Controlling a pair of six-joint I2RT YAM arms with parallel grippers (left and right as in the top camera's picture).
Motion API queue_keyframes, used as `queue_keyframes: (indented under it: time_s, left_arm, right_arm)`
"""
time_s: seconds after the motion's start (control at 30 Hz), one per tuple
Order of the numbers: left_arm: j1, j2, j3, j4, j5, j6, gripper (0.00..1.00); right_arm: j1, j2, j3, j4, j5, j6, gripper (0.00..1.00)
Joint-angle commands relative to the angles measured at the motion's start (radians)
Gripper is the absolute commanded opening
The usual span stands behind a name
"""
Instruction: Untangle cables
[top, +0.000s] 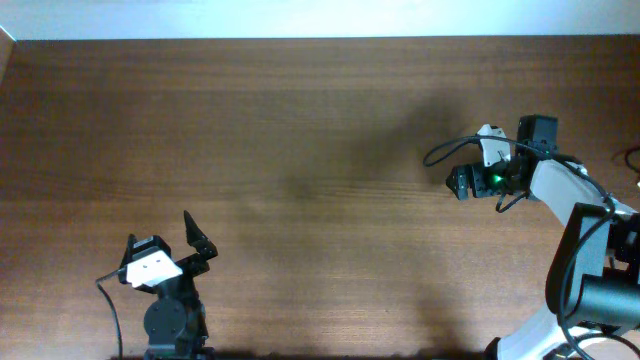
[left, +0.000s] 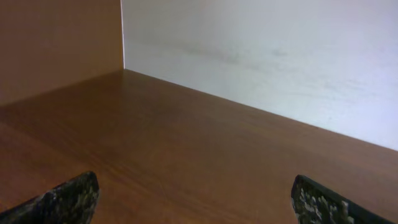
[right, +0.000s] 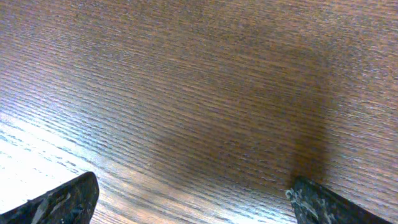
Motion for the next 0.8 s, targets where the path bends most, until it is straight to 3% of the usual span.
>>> queue_keyframes:
  time_s: [0.0, 0.2, 0.33, 0.43, 0.57, 0.77]
  left_arm:
    - [0.004, -0.006, -0.002, -0.010, -0.017, 0.060, 0.99]
    - [0.004, -0.006, -0.001, -0.013, 0.061, 0.082, 0.99]
    - [0.004, -0.006, -0.001, -0.031, 0.292, 0.408, 0.99]
    - [0.004, -0.006, -0.001, -0.032, 0.297, 0.382, 0.99]
    - [0.004, -0.006, -0.001, -0.033, 0.301, 0.209, 0.99]
    - [0.004, -0.006, -0.001, -0.033, 0.301, 0.120, 0.99]
  right_arm:
    - [0.005, 0.105, -0.068, -0.032, 0.032, 0.020, 0.99]
    - [0.005, 0.105, -0.068, -0.032, 0.032, 0.020, 0.99]
    - [0.005, 0.105, -0.068, -0.032, 0.032, 0.020, 0.99]
    - [0.005, 0.105, -0.068, -0.032, 0.032, 0.020, 0.99]
    - [0.005, 0.105, -0.068, -0.032, 0.032, 0.020, 0.99]
    - [0.005, 0.105, -0.068, -0.032, 0.032, 0.020, 0.99]
